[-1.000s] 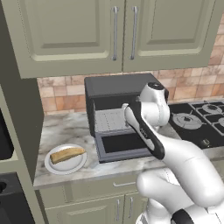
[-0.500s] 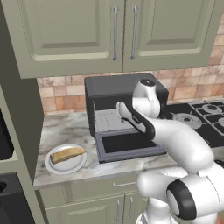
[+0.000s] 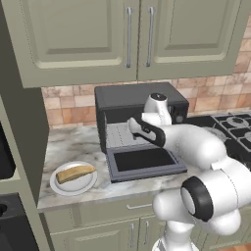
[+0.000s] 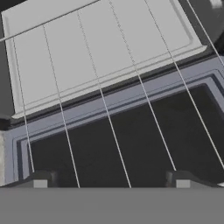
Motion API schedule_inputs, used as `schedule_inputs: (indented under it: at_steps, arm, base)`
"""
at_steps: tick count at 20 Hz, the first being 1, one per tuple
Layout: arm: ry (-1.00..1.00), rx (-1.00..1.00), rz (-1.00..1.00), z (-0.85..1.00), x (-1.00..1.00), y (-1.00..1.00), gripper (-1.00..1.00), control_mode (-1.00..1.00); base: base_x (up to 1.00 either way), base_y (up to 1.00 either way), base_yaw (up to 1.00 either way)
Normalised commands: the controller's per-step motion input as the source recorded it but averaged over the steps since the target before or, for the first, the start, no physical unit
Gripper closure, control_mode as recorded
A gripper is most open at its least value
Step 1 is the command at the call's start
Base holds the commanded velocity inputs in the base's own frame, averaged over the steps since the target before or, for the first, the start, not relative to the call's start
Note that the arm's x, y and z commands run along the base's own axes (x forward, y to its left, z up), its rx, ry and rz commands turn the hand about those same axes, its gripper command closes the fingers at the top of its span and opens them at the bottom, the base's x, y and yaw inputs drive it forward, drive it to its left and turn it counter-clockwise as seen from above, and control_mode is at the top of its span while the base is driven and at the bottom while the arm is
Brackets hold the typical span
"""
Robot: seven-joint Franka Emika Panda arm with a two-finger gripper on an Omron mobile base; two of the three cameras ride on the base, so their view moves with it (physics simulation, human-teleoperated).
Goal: Pull the toaster oven rack outwards. Pick up the baguette from the plate and place it on the toaster oven rack. Close the toaster oven door fully and set the temperature to the lowest setting.
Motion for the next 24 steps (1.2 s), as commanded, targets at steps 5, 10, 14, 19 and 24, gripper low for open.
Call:
schedule_inputs:
  at_steps: [5, 10, 14, 19, 24]
  arm:
    - [0.00, -0.06, 0.04, -0.30, 0.05, 0.00, -1.00, -1.00]
    - [0.01, -0.04, 0.03, -0.34, -0.13, 0.00, -1.00, -1.00]
    - [0.07, -0.02, 0.08, -0.49, -0.50, 0.00, -1.00, -1.00]
    - [0.08, 0.00, 0.11, -0.45, -0.59, 0.00, -1.00, -1.00]
    - [0.12, 0.00, 0.12, -0.49, -0.61, 0.00, -1.00, -1.00]
  base:
    - [0.00, 0.00, 0.00]
    - [0.00, 0.00, 0.00]
    - [0.00, 0.00, 0.00]
    - [0.00, 0.00, 0.00]
    - [0.00, 0.00, 0.00]
